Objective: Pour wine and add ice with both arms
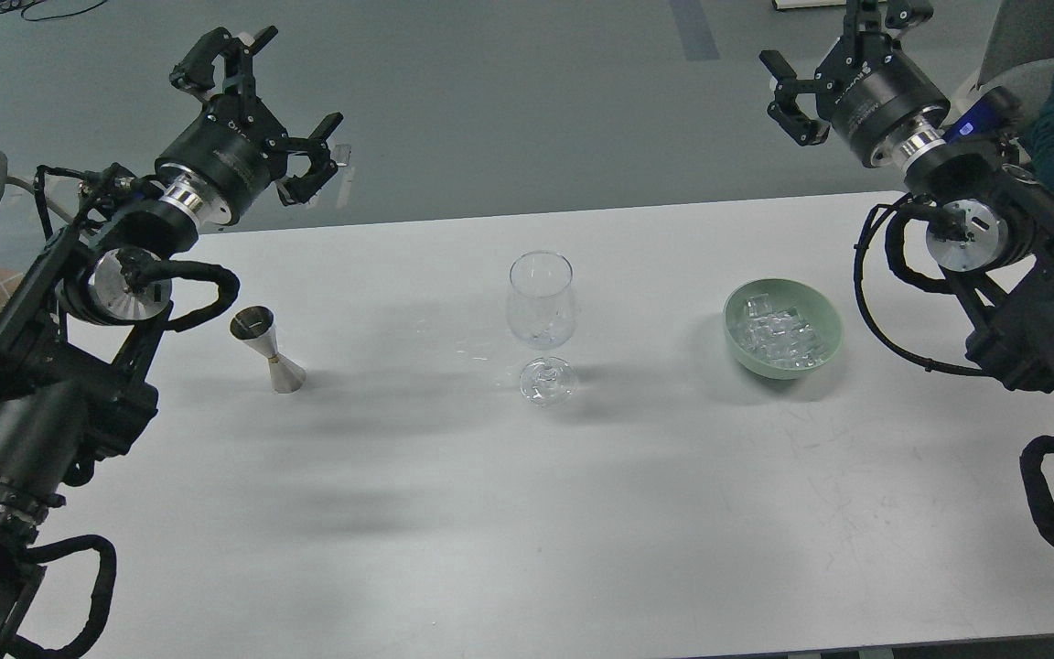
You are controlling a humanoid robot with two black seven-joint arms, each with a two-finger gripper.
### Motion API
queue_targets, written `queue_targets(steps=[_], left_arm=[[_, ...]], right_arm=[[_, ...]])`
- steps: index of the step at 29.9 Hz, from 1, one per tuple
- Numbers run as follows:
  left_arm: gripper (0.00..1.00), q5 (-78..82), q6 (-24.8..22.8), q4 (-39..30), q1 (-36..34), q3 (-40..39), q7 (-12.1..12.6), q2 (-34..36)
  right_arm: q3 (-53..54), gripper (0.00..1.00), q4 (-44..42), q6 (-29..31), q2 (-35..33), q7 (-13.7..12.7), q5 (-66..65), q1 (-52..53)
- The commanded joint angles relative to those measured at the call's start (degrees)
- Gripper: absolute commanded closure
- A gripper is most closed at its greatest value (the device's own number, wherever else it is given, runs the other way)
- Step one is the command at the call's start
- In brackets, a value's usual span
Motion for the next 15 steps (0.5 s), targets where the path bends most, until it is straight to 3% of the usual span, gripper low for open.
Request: queue_targets(steps=[1,8,15], left_arm=[[0.02,-0.31,0.16,-0.17,-0.09,-0.12,0.01,0.01],[0.02,-0.84,-0.01,-0.70,-0.97,-0.29,0.01,0.45],[0.02,-1.80,-0.89,-0.44,-0.88,-1.52,-0.95,0.10]], right_arm=[[0.23,0.00,0.46,-0.09,-0.60,0.16,0.01,0.04],[0.49,0.00,0.64,-1.15,-1.30,0.33,-0.07,0.21],[4.01,0.00,0.20,-1.24,-0.60,2.71,-0.07,-0.05]])
